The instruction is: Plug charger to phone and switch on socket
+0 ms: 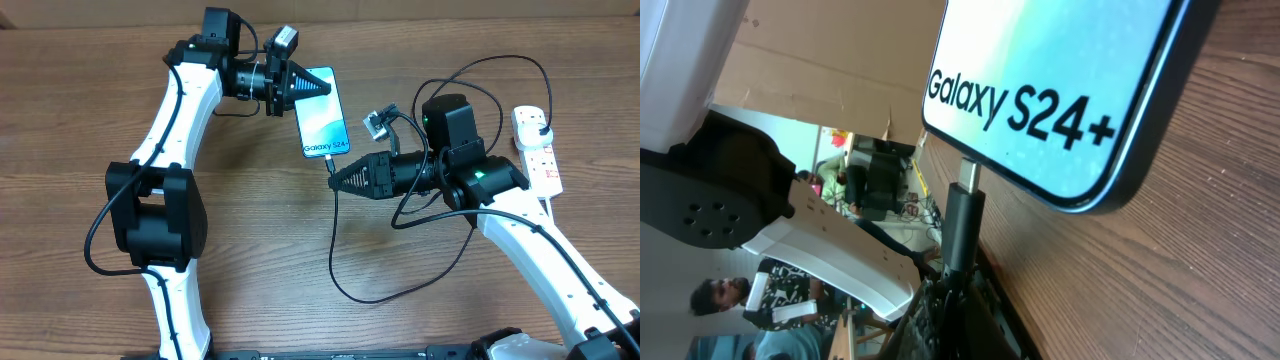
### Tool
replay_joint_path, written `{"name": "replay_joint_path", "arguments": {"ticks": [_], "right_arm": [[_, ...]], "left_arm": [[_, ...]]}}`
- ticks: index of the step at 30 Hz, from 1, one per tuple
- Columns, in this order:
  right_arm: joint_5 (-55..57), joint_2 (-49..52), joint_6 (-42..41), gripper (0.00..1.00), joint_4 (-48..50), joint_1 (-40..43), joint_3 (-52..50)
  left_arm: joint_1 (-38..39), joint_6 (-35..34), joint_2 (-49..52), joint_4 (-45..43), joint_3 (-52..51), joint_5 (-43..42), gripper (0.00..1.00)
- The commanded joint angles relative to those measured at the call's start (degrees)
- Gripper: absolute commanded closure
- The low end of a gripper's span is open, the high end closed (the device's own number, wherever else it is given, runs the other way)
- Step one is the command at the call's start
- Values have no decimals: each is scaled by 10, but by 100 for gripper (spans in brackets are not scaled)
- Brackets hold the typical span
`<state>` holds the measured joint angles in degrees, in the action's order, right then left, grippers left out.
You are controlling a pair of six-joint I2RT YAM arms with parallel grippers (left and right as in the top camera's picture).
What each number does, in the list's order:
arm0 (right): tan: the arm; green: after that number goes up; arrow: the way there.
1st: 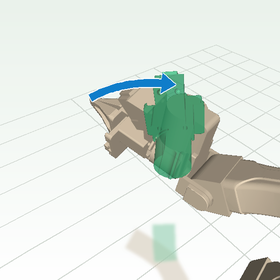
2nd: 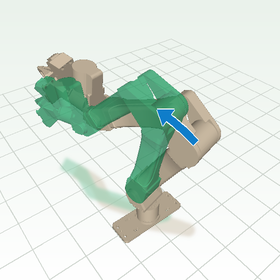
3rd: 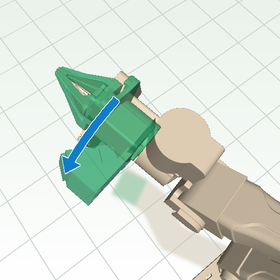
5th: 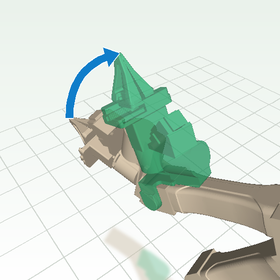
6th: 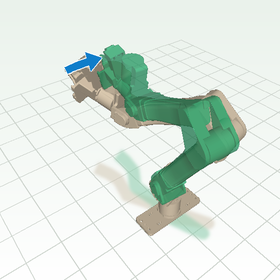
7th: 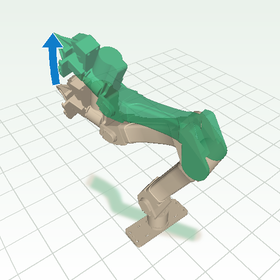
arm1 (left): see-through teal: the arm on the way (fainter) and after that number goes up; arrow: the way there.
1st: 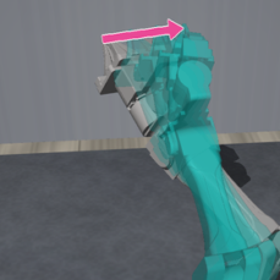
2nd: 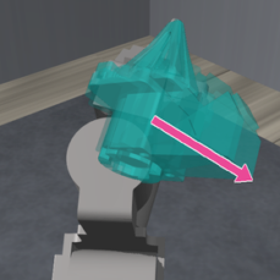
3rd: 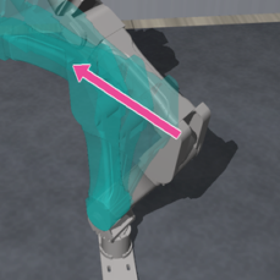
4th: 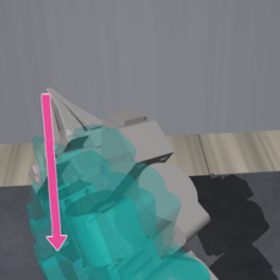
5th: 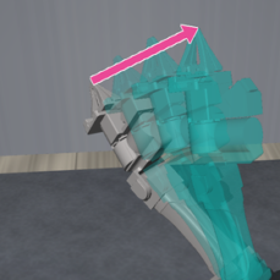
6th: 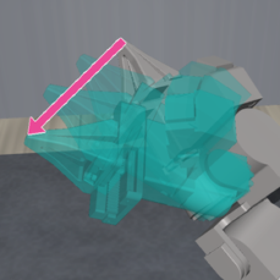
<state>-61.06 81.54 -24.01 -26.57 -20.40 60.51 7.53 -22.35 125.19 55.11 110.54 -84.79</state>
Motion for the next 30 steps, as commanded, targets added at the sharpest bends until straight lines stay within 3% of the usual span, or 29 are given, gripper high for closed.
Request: {"name": "replay_joint_path", "arguments": {"ticks": [1,30], "right_arm": [[-5,-6,-3,96,4,-2,-2],[-5,-6,-13,96,-1,-2,-2]], "left_arm": [[5,-6,-4,1,11,-16,96],[-4,-17,-4,-1,11,-19,96]]}}
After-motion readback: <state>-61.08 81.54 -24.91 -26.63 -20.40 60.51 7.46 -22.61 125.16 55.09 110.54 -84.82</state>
